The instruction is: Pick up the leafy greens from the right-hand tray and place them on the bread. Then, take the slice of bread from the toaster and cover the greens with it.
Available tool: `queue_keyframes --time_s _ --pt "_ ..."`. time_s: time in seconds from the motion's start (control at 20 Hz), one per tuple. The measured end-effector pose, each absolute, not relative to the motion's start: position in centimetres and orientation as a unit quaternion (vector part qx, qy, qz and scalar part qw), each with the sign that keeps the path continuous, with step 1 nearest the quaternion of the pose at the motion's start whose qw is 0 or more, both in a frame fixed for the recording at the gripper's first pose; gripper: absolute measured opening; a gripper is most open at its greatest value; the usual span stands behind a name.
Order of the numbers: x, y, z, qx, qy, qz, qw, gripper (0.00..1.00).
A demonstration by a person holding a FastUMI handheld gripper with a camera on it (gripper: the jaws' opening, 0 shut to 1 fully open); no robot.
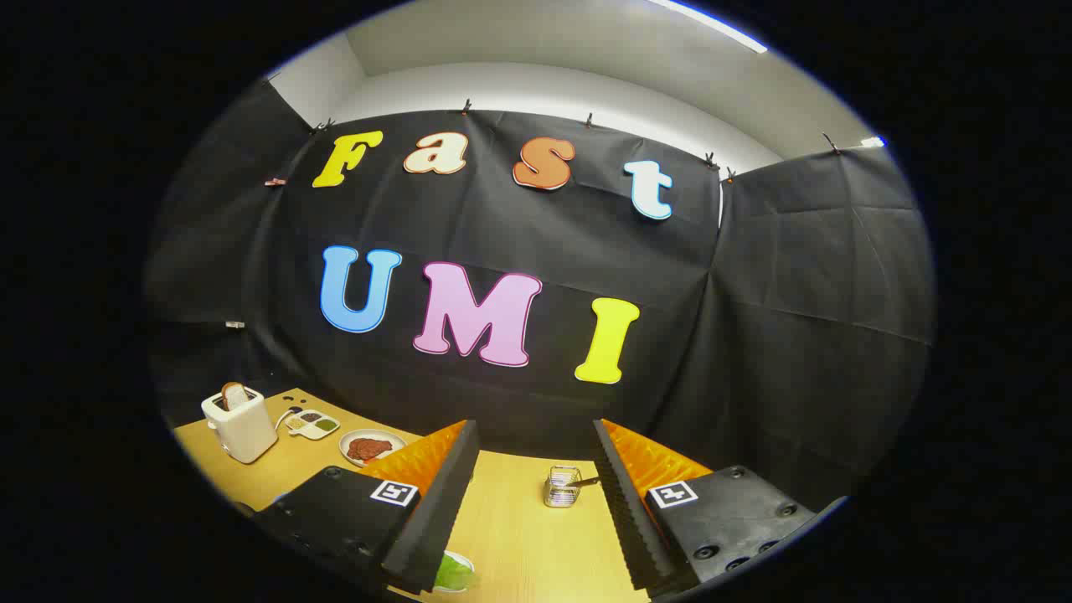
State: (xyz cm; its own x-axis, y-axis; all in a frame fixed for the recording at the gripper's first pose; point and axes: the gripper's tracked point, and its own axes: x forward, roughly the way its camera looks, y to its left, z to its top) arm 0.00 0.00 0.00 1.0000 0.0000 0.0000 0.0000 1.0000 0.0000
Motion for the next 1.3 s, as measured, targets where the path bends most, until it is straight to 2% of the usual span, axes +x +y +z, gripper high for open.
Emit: queue_keyframes --time_s 0.85,0.95,1.05,1.15,1.3 --pt "0.0 1.5 -0.2 0.018 0.007 0.012 1.0 0.85" --pt "0.3 2.5 -0.5 0.017 0.013 0.033 0.999 0.85" --pt "0.6 4.9 -2.2 0.014 0.041 0.084 0.996 0.84" --pt "0.2 7.4 -5.6 0.007 0.091 0.139 0.986 0.85" --pt "-0.9 9.8 -11.4 -0.009 0.157 0.177 0.972 0.82"
